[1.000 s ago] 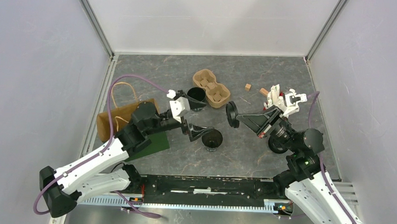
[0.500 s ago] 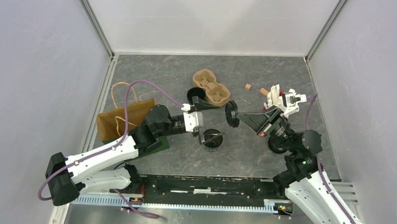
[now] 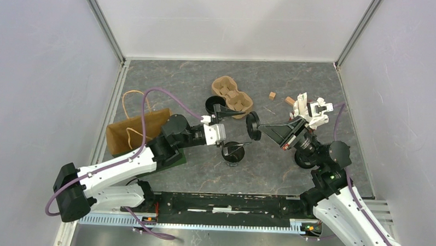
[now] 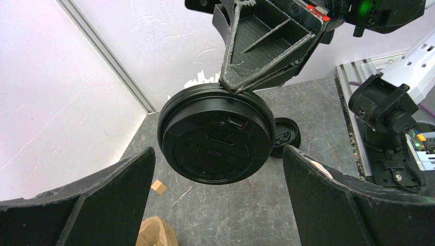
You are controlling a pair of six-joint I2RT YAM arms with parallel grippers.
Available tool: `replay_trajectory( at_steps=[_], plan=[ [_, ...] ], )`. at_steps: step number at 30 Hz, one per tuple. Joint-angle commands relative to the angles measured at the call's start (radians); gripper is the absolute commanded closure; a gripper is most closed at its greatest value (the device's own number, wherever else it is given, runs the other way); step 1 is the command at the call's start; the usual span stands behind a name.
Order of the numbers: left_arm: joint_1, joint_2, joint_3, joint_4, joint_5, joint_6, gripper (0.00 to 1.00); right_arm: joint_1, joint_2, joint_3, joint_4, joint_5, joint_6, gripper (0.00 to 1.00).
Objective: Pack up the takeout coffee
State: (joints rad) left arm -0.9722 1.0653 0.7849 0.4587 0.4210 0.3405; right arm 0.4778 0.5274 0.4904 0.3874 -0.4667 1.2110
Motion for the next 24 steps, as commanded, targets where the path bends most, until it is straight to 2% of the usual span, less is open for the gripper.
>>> replay_trajectory(
  at_steps=[1,17,24],
  plan=[
    [-0.006,0.024,0.043,0.061,0.017,0.056,0.00,0.003,0.000,-0.004,0.035,-0.009,0.004,1.00],
    [-0.006,0.073,0.050,0.085,0.008,0.080,0.01,0.004,0.010,-0.007,0.036,-0.026,0.003,1.00],
    [-0.006,0.058,0.053,0.018,0.030,0.106,0.11,0.004,0.010,-0.021,0.032,-0.023,0.003,1.00]
  ],
)
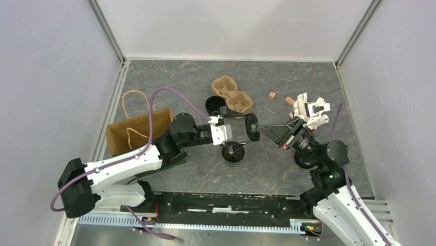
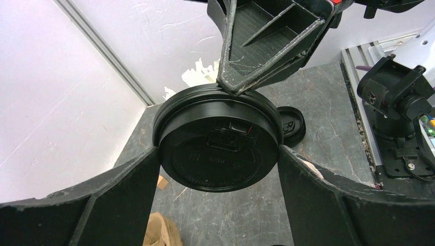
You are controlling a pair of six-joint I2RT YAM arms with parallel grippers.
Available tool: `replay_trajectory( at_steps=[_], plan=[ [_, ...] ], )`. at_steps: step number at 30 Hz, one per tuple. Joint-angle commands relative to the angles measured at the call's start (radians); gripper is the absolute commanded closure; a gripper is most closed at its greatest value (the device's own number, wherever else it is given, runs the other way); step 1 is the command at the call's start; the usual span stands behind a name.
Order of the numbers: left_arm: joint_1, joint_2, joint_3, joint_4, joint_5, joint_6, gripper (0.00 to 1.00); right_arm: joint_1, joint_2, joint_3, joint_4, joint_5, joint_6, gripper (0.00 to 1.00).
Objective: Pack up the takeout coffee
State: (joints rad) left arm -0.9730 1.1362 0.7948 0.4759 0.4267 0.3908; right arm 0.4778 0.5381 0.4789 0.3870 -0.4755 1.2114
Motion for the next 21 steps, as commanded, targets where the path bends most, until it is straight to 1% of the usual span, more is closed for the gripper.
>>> replay_trajectory(
  at_steps=[1,3,6,7,9,13,16,19,21],
  plan=[
    [-0.005,-0.017,0.044,-0.006,0.024,0.058,0.13,0.004,-0.001,-0.010,0.032,-0.012,0.003,1.00],
    [-0.005,-0.019,0.045,-0.021,0.022,0.062,0.17,0.003,0.001,-0.014,0.033,-0.012,0.002,1.00],
    [-0.005,-0.023,0.044,-0.033,0.015,0.065,0.17,0.004,0.005,-0.019,0.031,-0.009,0.002,1.00],
    [-0.005,-0.024,0.044,-0.036,0.012,0.065,0.17,0.004,0.005,-0.018,0.031,-0.009,0.002,0.99],
    [-0.004,-0.029,0.045,-0.052,0.002,0.063,0.17,0.004,0.005,-0.018,0.025,-0.008,-0.001,0.94],
    [-0.005,-0.050,0.054,-0.148,-0.023,0.057,0.17,0.003,-0.002,0.002,-0.044,0.007,-0.047,0.69],
    [-0.005,-0.078,0.075,-0.278,-0.050,0.054,0.17,0.004,-0.010,0.049,-0.177,0.037,-0.141,0.48],
    [-0.005,-0.110,0.105,-0.423,-0.092,0.037,0.17,0.003,-0.030,0.101,-0.348,0.108,-0.267,0.30],
    [-0.005,-0.124,0.141,-0.536,-0.134,0.016,0.18,0.004,-0.047,0.133,-0.445,0.161,-0.345,0.16]
  ],
)
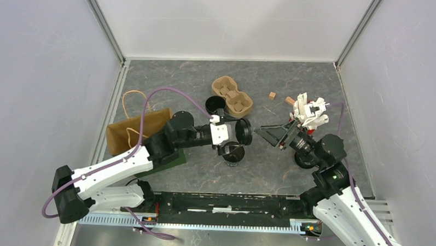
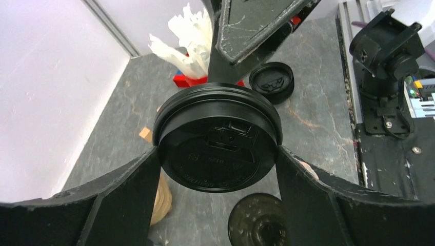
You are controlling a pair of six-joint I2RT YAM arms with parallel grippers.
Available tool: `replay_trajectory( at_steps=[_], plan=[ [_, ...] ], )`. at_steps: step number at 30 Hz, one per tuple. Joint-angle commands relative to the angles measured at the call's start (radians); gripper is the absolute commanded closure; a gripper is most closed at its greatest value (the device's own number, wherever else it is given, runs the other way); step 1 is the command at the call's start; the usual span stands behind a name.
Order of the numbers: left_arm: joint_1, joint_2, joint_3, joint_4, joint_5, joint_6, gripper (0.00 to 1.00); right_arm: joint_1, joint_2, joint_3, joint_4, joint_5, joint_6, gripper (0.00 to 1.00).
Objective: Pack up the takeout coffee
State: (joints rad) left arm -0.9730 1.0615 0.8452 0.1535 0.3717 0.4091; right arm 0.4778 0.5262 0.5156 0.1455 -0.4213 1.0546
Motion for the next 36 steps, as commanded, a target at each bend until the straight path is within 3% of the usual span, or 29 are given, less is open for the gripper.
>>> replay_trajectory(
  at_steps=[1,2,8,14,21,29,36],
  plan=[
    [-0.005,-0.051,0.110,-0.260,-0.117,-0.019,0.18,0.004,-0.043,0.106,-0.251,0.137,-0.224,0.07],
    [-0.005,-0.049,0.137,-0.316,-0.147,-0.036,0.19,0.004,-0.054,0.119,-0.287,0.165,-0.272,0.02],
    [-0.005,0.030,0.366,-0.658,-0.350,-0.199,0.19,0.003,-0.096,0.168,-0.506,0.315,-0.497,0.02],
    [-0.005,0.169,0.576,-0.928,-0.368,-0.338,0.21,0.004,-0.125,0.191,-0.626,0.324,-0.693,0.02],
    [-0.008,0.273,0.662,-1.064,-0.346,-0.463,0.23,0.003,-0.151,0.199,-0.673,0.297,-0.818,0.02],
    [-0.024,0.393,0.685,-1.106,-0.368,-0.520,0.23,0.004,-0.162,0.173,-0.684,0.299,-0.848,0.02],
    [-0.091,0.598,0.843,-1.210,-0.422,-0.525,0.22,0.004,-0.181,0.190,-0.706,0.309,-0.874,0.02]
  ],
)
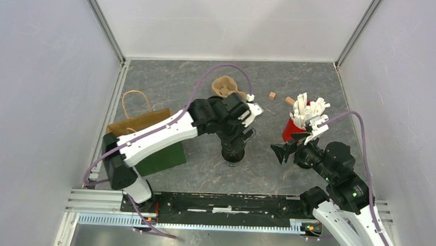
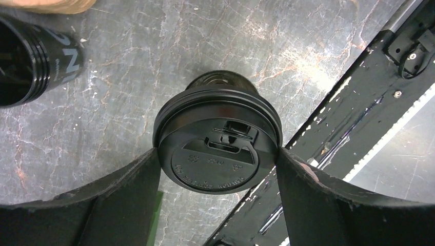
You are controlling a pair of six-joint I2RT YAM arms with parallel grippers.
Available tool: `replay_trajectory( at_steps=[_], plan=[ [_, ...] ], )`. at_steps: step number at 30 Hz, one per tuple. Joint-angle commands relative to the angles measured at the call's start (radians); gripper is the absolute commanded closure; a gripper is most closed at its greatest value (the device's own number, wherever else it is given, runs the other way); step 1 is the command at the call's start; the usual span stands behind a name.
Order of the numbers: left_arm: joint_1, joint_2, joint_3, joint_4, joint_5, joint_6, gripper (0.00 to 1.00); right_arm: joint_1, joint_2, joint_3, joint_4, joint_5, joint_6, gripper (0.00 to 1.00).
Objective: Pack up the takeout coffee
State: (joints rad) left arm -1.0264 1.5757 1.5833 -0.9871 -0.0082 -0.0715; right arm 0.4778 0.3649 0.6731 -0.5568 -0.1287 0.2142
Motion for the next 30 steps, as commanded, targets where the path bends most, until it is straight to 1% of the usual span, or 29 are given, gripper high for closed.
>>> replay_trajectory(
  at_steps=[1,6,11,15,22,30],
  plan=[
    [-0.042,0.114,0.129,-0.083,-0.046,-0.042,0.22,0.004,-0.027,0.031,-0.004,0.019,-0.033,0.02],
    [-0.044,0.197,0.186,-0.136,-0.052,-0.044,0.22,0.004,-0.055,0.034,-0.014,0.023,-0.036,0.02],
    [-0.045,0.224,0.182,-0.144,-0.027,-0.046,0.21,0.004,-0.077,0.039,-0.026,0.028,-0.043,0.02],
    [-0.045,0.244,0.177,-0.142,-0.043,-0.035,0.19,0.004,-0.084,0.043,-0.032,0.030,-0.046,0.02],
    [-0.040,0.278,0.194,-0.148,-0.030,-0.010,0.17,0.003,-0.082,0.060,-0.038,0.044,-0.051,0.02],
    [-0.010,0.298,0.185,-0.150,0.004,0.010,0.16,0.004,-0.092,0.057,-0.039,0.045,-0.056,0.02]
  ],
)
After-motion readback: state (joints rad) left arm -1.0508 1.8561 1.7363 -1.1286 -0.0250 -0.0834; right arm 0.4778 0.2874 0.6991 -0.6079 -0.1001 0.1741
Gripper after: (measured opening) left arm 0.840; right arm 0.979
